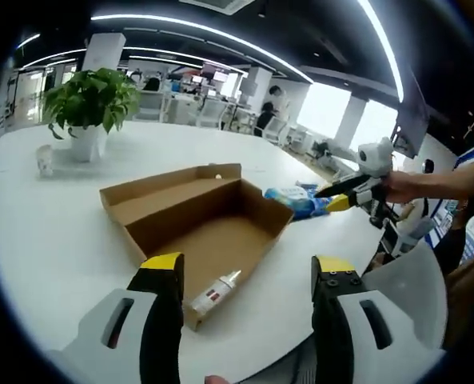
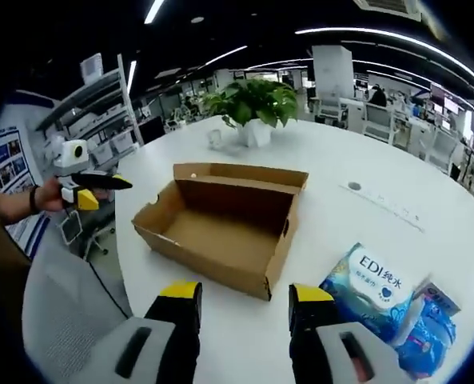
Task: Operate the shoe box by opening the lid, removing the specified soft item, and placing it in the target area until the item is outside and the box remains undamaged.
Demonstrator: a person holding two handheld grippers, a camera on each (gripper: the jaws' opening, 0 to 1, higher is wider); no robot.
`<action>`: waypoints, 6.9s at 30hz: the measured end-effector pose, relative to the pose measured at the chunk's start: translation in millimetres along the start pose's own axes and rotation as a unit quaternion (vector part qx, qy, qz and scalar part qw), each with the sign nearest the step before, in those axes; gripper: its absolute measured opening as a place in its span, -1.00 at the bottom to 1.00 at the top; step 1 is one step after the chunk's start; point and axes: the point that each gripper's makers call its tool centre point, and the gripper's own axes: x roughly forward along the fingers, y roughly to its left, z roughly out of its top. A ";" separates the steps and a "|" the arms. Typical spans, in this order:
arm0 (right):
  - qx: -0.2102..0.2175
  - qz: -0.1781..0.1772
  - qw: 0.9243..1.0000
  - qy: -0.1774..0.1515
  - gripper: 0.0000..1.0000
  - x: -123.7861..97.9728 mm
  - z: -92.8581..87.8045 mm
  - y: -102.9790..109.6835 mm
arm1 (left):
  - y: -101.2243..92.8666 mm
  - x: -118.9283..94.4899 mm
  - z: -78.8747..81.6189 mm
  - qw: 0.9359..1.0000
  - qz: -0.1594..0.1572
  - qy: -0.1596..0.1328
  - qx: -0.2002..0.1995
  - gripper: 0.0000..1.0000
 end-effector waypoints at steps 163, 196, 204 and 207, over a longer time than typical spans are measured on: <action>0.169 0.060 0.978 -0.111 0.06 -4.7 -16.8 81.4 | -67.1 117.6 3.3 0.857 -0.147 0.133 0.476 -0.61; 0.268 0.142 0.936 -0.180 -0.54 -17.0 4.0 84.0 | -155.0 103.6 -12.2 0.782 -0.230 0.107 0.569 -0.61; 0.281 0.138 0.934 -0.171 -0.61 -16.5 -1.7 83.0 | -158.1 104.6 -14.6 0.777 -0.236 0.111 0.572 -0.60; 0.295 0.150 0.928 -0.170 -0.68 -18.1 -1.4 86.8 | -156.0 106.4 -19.5 0.772 -0.237 0.117 0.578 -0.60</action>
